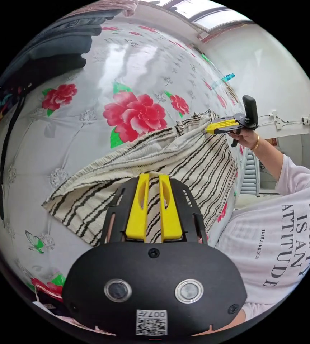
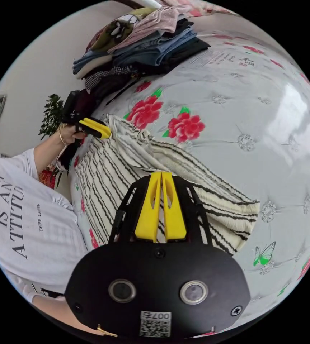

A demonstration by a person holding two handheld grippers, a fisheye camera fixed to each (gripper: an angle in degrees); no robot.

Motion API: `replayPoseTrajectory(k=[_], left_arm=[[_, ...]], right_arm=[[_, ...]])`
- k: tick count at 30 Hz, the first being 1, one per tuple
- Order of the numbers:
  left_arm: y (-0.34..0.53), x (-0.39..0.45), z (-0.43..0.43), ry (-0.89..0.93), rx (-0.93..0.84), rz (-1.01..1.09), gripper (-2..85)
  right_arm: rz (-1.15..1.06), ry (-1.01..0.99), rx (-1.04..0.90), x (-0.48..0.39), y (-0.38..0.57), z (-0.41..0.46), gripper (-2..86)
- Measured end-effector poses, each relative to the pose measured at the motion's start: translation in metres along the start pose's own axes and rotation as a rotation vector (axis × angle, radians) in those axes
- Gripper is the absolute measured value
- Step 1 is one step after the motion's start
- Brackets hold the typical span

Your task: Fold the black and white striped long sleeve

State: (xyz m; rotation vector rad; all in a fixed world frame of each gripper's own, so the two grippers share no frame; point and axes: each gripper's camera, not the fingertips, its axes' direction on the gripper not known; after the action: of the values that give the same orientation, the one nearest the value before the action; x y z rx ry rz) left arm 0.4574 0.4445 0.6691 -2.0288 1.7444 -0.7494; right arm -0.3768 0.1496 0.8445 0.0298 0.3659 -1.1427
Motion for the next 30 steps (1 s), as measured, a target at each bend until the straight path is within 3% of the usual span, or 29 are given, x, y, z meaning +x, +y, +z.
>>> replayPoseTrajectory(k=[4,7,9,13,16,18,20,23,30], left_arm=[[-0.012,-0.021,-0.011,0.076,0.016,-0.093,0.5],[0.004,-0.022,-0.035,0.15,0.122,-0.118,-0.1],[0.017,-0.016,-0.04,0.182,0.131,-0.078,0.3],[0.014,-0.013,-0.024,0.129,0.022,-0.045,1.8],[-0.006,-0.013,-0.018,0.127,-0.013,-0.041,1.7],[-0.023,-0.014,-0.022,0.132,-0.011,-0.056,0.6],[-0.029,-0.016,-0.03,0.127,0.021,-0.074,0.0],[-0.022,-0.023,-0.047,0.169,0.11,-0.116,-0.3],[0.081,-0.024,-0.07,0.09,0.295,-0.301,3.1]], right_arm=[[0.32,0.193,0.27,0.051,-0.006,-0.067,-0.3],[0.27,0.075,0.389,0.046,0.003,-0.097,-0.3],[0.127,0.001,0.321,0.021,0.002,-0.093,-0.3],[-0.146,-0.124,0.004,-0.038,0.011,-0.038,-0.3],[-0.163,-0.079,-0.141,-0.047,0.007,-0.009,-0.3],[-0.122,-0.002,-0.071,-0.038,-0.002,-0.025,-0.3],[0.044,0.129,0.134,-0.014,-0.008,-0.074,-0.3],[0.213,0.086,0.361,0.017,0.007,-0.136,-0.1],[0.236,0.098,0.386,-0.008,0.094,-0.182,2.6]])
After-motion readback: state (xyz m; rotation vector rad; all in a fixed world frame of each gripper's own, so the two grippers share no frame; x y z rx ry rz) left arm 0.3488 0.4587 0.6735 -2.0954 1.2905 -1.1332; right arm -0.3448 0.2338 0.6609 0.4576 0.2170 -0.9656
